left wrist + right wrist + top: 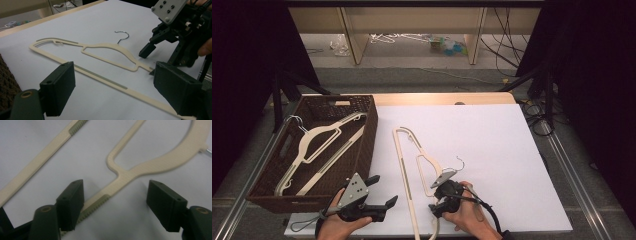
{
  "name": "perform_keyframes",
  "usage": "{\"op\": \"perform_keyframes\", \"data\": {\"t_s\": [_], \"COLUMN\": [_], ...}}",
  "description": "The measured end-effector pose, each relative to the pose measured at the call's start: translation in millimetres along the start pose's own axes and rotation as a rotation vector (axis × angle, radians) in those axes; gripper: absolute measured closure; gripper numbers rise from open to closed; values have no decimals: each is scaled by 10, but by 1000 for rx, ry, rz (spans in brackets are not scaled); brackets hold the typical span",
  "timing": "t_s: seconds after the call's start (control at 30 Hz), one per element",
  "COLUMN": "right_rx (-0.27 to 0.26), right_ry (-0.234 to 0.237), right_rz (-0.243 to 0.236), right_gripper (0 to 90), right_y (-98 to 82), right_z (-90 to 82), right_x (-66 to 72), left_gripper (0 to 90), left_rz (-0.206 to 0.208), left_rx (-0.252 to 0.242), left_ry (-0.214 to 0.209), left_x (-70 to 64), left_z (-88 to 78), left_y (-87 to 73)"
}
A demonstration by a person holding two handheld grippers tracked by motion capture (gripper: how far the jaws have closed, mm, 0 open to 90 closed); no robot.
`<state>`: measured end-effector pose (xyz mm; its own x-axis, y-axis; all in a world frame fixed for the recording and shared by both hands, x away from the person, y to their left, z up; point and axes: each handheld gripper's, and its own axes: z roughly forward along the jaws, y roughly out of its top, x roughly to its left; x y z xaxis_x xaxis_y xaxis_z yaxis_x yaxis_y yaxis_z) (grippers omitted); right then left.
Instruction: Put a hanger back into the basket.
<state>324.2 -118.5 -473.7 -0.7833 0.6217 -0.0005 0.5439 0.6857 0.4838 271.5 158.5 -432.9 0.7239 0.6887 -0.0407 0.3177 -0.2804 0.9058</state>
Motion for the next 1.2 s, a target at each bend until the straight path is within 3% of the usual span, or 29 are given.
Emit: {"op": "perform_keyframes", "data": {"t_s": [0.33, 0.47, 0.6, 0.8, 0.97, 1.2], "right_rx": [83, 107, 134, 155, 179, 175], "right_ry": [14, 29, 46, 63, 68, 83], "right_rz": [17, 49, 90, 51, -24, -29], "right_gripper": [590, 722, 746, 777, 786, 778], "right_y": [-115, -134, -176, -239, -299, -325], "right_z": [-163, -194, -234, -289, -345, -351], "right_x": [-337, -468, -619, -771, -857, -901], "left_gripper": [178, 180, 181, 184, 187, 188], "left_rz": [9, 6, 13, 21, 24, 17], "left_rx": [9, 10, 10, 24, 24, 39], "left_ry": [0, -3, -10, -10, -12, -11], "left_x": [-11, -11, -20, -20, -16, -18], "left_z": [8, 15, 19, 25, 36, 65], "left_y": [2, 0, -12, -14, -15, -23]}}
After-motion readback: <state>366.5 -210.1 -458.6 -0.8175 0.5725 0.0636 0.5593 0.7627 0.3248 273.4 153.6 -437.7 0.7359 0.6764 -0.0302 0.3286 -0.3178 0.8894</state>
